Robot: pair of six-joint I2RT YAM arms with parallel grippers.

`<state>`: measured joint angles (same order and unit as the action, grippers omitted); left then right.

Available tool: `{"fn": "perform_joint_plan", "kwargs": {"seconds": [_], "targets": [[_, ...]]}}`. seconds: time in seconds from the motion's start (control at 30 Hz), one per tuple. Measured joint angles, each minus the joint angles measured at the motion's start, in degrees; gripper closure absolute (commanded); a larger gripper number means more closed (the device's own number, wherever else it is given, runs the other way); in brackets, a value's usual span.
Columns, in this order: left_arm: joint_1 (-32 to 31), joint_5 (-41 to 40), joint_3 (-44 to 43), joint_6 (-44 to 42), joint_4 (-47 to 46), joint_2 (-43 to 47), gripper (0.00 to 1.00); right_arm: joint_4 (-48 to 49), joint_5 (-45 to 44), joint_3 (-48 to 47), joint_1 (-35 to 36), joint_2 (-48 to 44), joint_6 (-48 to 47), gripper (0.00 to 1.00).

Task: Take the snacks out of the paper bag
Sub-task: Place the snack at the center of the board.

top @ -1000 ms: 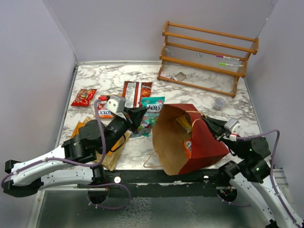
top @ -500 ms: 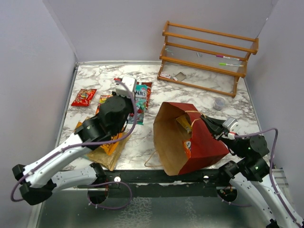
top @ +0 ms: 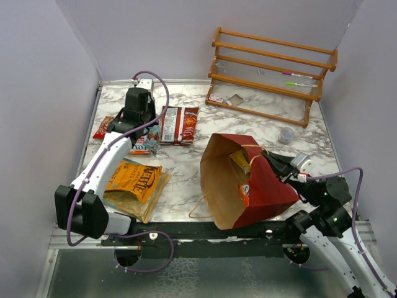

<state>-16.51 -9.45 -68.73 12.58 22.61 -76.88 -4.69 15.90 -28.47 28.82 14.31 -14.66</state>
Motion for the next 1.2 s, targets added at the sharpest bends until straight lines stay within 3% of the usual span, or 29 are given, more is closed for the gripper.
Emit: {"fn": "perform_joint_plan", "kwargs": {"seconds": [0.17,0.37,0.67,1.2], "targets": [[3.1,2.7,-0.4,0.7,0.0,-3.1,1.00,0.0,0.0,0.0,0.0,-0.1,0.0,0.98],[7.4,4.4,-6.3,0.7,0.3,-13.4,1.00,0.0,0.0,0.0,0.0,-0.1,0.0,0.98],[10.3,5.0,-21.2,-1.3,5.3,-31.4,1.00,0.0,0.0,0.0,0.0,-0.1,0.0,0.98],[15.5,4.9,-21.5,-1.6,7.7,-34.5,1.00,0.0,0.0,0.0,0.0,0.9,0.0,0.98]]}}
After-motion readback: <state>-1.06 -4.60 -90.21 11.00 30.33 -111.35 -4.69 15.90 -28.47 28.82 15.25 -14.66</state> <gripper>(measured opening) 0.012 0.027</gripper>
